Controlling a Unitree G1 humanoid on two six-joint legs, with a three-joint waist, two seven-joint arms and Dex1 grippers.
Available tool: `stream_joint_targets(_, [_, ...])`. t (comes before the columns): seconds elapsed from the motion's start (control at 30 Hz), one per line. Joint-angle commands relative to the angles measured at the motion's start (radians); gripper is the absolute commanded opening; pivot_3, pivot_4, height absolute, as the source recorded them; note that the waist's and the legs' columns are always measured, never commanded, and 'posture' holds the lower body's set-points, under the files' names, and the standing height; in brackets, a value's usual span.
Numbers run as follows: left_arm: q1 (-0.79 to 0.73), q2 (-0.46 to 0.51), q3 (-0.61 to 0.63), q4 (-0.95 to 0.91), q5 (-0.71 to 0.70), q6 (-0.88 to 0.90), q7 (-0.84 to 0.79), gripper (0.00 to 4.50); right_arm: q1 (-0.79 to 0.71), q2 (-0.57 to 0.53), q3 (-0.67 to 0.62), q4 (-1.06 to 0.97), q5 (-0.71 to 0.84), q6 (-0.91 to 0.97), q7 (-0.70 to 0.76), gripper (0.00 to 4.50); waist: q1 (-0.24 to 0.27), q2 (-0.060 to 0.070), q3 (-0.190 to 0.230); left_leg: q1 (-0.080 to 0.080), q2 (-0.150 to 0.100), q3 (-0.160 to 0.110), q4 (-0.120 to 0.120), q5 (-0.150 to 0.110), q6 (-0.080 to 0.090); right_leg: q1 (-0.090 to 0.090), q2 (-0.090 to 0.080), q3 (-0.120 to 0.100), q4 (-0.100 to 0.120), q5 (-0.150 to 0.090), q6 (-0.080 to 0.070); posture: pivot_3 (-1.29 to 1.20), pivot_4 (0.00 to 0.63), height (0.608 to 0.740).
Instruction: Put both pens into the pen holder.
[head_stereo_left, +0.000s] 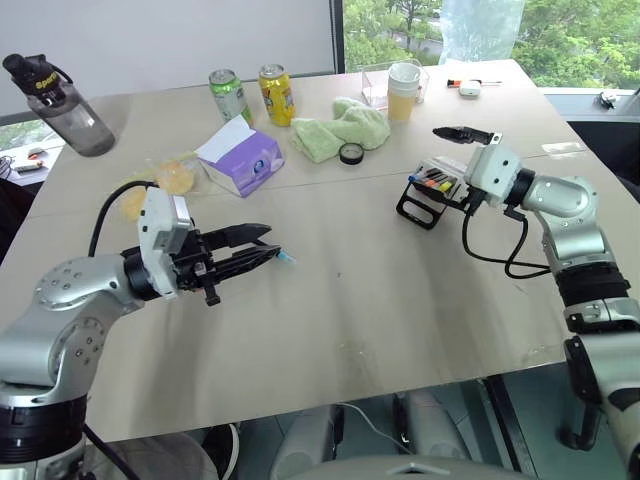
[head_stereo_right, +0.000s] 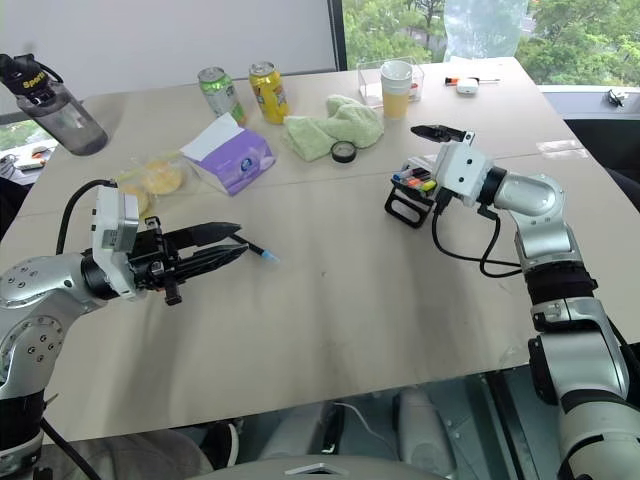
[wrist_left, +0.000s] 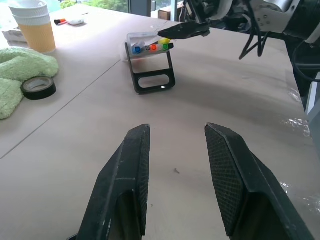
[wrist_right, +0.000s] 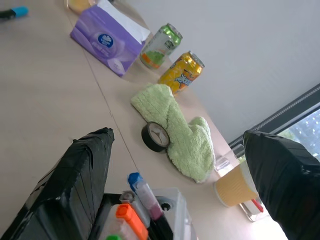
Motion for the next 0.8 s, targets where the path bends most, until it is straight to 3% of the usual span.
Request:
stream_joint_targets(0.03, [0.005,-0.029,0.014,0.010,0.020,-0.030,0.042,1.77,0.057,-0.013,-0.016,-0.248,0.131,0.223,0.033,4.39,0.000,0.000,0.000,0.000,0.000,0.000,0.000,0.000,0.000,0.000,0.000,0.000,0.000,0.000,0.000,0.00,0.150,0.740])
stream_joint_targets(0.2, [-0.004,-0.080,-0.017,0.057,0.111,-0.015,0.181,1.77,0.155,-0.028,0.019,-0.531,0.236,0.580,0.023,4.39,0.004,0.000,0.000,0.000,0.000,-0.001,0.001,0.000,0.000,0.000,0.000,0.001,0.000,0.000,0.000,0.00,0.150,0.740])
stream_joint_targets(0.3, [-0.007,-0.100,-0.003,0.047,0.129,-0.015,0.240,1.77,0.142,-0.032,0.100,-0.616,0.212,0.861,-0.034,4.39,0.004,-0.001,-0.001,0.000,0.000,-0.001,0.001,0.000,0.000,0.001,0.000,0.002,0.001,0.000,0.000,0.00,0.150,0.740])
stream_joint_targets(0.43, [0.021,-0.068,-0.006,0.073,0.220,-0.041,0.272,1.77,0.075,0.047,0.167,-0.637,0.202,1.056,-0.118,4.39,0.002,-0.001,-0.001,0.000,0.000,-0.001,0.001,0.000,0.000,0.000,0.000,0.003,0.001,0.000,0.000,0.00,0.150,0.740])
stream_joint_targets(0.5, [0.055,-0.053,0.026,0.075,0.235,-0.048,0.269,1.77,0.020,0.145,0.210,-0.609,0.201,1.138,-0.176,4.39,-0.001,-0.001,-0.001,0.000,0.000,-0.001,0.001,0.000,0.000,0.000,0.000,0.003,0.001,0.000,0.000,0.00,0.150,0.740])
stream_joint_targets(0.67, [0.164,0.002,0.124,0.098,0.253,-0.062,0.225,1.77,-0.075,0.298,0.313,-0.489,0.122,1.136,-0.239,4.39,-0.011,-0.001,-0.001,0.001,0.001,-0.001,0.000,0.000,0.000,-0.001,0.000,0.002,0.001,0.000,0.000,0.00,0.150,0.740])
stream_joint_targets(0.8, [0.207,-0.020,0.135,0.061,0.243,-0.040,0.255,1.77,-0.083,0.333,0.317,-0.491,0.158,1.065,-0.165,4.39,0.009,-0.002,-0.001,0.000,-0.001,-0.002,0.001,0.000,0.000,0.000,-0.001,0.000,-0.001,0.000,0.000,0.00,0.150,0.740])
